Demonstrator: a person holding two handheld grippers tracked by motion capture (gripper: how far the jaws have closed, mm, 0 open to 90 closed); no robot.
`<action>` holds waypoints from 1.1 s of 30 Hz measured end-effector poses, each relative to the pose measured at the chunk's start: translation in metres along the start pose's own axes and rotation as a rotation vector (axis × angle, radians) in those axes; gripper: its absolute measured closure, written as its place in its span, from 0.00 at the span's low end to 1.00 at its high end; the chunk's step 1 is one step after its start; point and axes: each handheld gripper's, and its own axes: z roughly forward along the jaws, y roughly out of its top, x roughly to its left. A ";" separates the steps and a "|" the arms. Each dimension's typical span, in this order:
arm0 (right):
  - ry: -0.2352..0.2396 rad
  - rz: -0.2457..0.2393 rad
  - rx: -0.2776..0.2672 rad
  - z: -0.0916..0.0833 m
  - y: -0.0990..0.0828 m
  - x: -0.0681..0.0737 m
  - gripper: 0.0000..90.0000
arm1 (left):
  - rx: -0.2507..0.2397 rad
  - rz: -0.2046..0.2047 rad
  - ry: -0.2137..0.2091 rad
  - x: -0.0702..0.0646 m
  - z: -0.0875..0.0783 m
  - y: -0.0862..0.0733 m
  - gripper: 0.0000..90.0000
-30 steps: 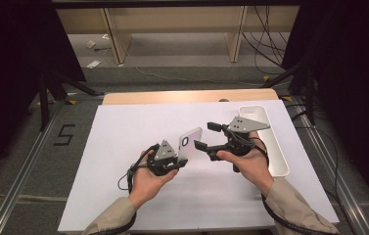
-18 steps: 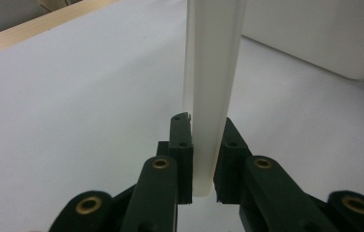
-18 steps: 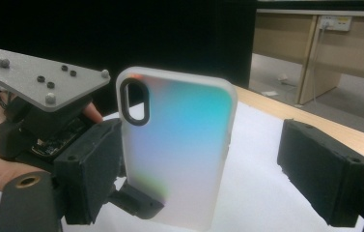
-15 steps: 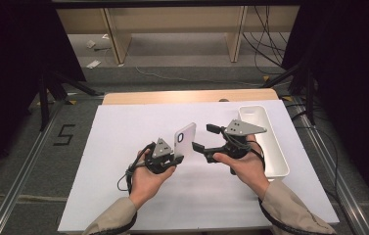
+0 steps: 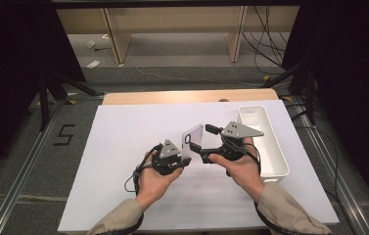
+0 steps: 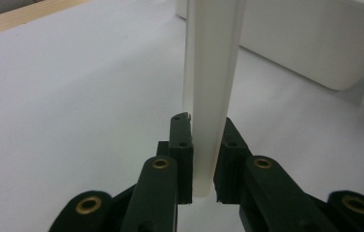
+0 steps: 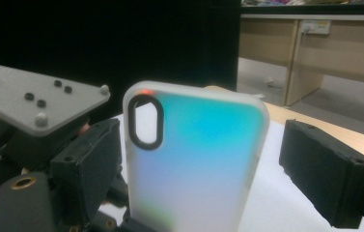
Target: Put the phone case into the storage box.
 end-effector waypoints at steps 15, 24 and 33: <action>-0.047 0.013 -0.012 0.003 -0.001 0.002 0.16 | 0.005 0.029 -0.016 -0.015 0.009 0.004 0.89; -0.065 0.021 -0.019 0.002 -0.002 0.002 0.17 | 0.001 0.031 -0.016 -0.017 0.010 0.004 0.89; -0.068 0.023 -0.021 0.002 -0.002 0.002 0.19 | -0.003 0.033 -0.014 -0.017 0.010 0.004 0.89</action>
